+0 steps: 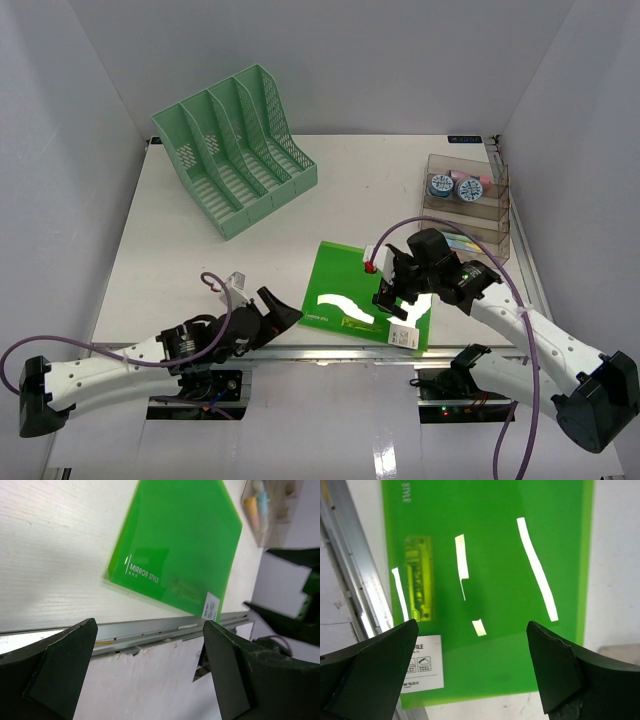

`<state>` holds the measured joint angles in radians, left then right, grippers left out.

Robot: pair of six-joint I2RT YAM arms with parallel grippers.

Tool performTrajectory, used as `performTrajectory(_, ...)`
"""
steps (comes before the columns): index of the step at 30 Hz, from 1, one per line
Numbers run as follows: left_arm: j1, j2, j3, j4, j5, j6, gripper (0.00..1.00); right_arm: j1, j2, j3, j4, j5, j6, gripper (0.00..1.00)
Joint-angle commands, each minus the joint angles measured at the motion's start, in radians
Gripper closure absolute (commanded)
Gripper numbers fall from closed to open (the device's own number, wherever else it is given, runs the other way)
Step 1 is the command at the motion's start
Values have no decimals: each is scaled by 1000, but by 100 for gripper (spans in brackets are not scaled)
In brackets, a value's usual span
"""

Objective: Organize the desk

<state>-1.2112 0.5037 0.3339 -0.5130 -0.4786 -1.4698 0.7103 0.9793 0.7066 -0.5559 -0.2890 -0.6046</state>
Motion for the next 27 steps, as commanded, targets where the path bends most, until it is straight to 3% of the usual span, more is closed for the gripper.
performTrajectory(1,-2,122,27,178,115,99,2,-80,-9,63,-144,-173,-142,2)
performTrajectory(7,-2,258,-110,577,169,-27,11,-99,2,-3,-133,-235,-271,3)
performTrajectory(12,-2,428,-122,804,158,-68,16,-247,98,49,-64,-331,-249,3)
performTrajectory(16,-3,543,-82,864,149,-73,16,-312,220,116,-44,-384,-180,0)
performTrajectory(20,-7,587,-91,927,133,-86,17,-333,299,129,53,-362,-97,5)
performTrajectory(27,-44,554,-88,830,84,-157,17,-350,440,185,188,-297,22,6)
